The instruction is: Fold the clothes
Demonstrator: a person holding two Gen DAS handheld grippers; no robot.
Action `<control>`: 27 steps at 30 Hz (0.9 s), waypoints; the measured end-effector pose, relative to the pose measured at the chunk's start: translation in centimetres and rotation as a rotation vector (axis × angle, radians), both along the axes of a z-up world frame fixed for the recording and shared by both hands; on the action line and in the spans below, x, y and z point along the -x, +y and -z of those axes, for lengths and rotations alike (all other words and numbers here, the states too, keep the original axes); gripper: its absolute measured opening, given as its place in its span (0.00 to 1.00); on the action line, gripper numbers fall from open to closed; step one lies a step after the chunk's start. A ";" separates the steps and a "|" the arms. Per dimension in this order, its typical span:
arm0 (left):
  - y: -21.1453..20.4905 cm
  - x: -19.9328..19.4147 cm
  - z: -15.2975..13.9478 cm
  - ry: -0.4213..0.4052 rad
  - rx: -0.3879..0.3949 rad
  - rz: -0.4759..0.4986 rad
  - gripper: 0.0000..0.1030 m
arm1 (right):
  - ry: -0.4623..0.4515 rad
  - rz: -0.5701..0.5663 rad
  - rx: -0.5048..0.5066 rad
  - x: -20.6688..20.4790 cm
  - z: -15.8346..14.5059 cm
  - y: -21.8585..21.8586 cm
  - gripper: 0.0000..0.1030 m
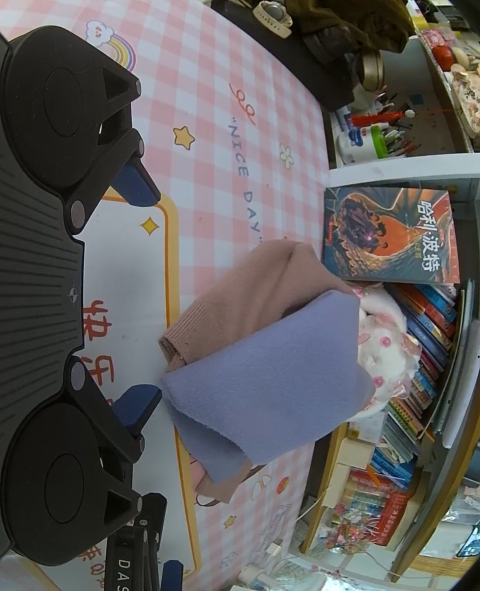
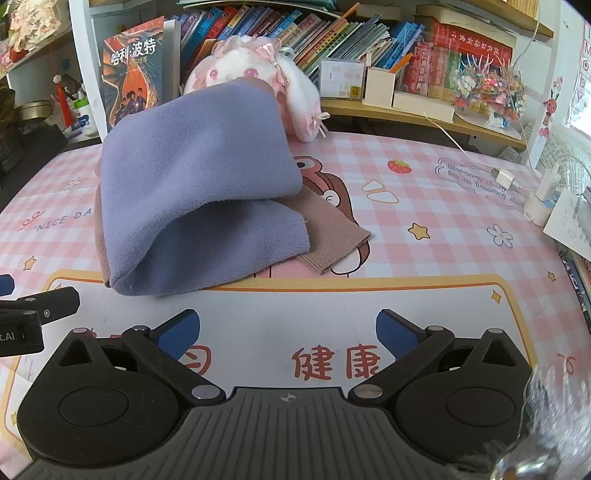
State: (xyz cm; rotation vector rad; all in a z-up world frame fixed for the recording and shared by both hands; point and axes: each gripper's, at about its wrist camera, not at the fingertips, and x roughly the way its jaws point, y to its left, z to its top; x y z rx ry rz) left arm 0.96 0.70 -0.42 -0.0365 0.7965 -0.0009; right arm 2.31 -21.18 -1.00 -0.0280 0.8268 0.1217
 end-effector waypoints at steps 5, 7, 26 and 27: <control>0.0 0.0 -0.1 0.001 -0.001 -0.002 1.00 | 0.000 0.000 -0.001 0.0 0.0 0.0 1.00; 0.0 0.1 -0.1 0.001 -0.001 -0.003 1.00 | 0.000 0.000 -0.001 0.0 0.0 0.0 1.00; -0.1 0.1 -0.2 0.001 -0.002 -0.010 1.00 | 0.001 -0.003 -0.002 0.1 -0.1 -0.1 1.00; -0.2 0.2 -0.2 0.002 -0.003 -0.011 1.00 | 0.001 -0.003 -0.002 0.1 -0.1 -0.1 1.00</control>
